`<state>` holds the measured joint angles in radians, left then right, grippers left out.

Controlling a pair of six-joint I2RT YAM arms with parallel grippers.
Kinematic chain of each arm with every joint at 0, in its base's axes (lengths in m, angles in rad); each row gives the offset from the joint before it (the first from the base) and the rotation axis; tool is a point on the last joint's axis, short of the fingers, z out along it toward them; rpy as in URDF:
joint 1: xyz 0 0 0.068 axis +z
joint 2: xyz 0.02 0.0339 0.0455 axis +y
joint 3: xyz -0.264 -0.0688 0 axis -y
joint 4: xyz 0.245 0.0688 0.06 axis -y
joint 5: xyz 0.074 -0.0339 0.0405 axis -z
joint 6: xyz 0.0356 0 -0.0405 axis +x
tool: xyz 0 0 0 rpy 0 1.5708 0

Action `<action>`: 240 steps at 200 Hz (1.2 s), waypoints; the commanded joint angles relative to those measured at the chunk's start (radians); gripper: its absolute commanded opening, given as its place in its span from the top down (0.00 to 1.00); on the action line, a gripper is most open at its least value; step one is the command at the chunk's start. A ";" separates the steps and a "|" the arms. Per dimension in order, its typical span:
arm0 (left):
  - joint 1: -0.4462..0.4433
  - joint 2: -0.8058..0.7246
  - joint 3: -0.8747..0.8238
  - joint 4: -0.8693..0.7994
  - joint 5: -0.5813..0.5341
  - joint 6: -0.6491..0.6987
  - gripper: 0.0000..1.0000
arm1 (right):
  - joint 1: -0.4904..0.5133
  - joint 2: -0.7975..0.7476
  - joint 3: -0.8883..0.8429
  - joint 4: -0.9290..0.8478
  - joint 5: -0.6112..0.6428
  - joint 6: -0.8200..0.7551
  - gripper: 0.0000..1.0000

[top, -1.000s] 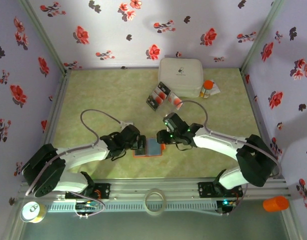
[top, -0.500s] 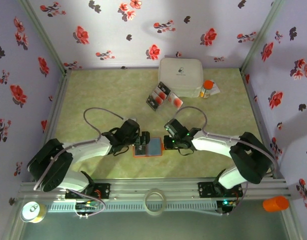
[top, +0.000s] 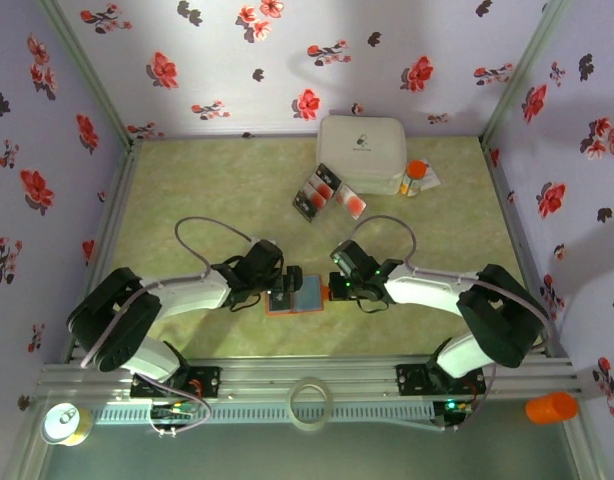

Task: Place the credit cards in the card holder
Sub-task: Close the card holder at the bottom-center of the table.

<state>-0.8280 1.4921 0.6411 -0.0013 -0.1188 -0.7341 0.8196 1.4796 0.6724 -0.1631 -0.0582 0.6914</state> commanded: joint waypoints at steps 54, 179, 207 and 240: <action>0.001 0.048 0.030 0.050 0.086 -0.017 0.00 | -0.005 0.000 -0.022 0.015 -0.002 0.026 1.00; 0.005 -0.130 -0.059 0.230 0.242 -0.132 0.00 | -0.005 0.030 -0.024 0.050 -0.017 0.043 1.00; -0.010 -0.102 -0.045 0.289 0.270 -0.160 0.00 | -0.005 0.031 -0.023 0.057 -0.022 0.046 1.00; -0.041 -0.070 -0.014 0.321 0.274 -0.178 0.00 | -0.005 0.030 -0.025 0.059 -0.024 0.051 1.00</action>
<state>-0.8387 1.3891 0.5945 0.2619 0.1024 -0.8719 0.8177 1.4883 0.6609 -0.1268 -0.0631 0.7185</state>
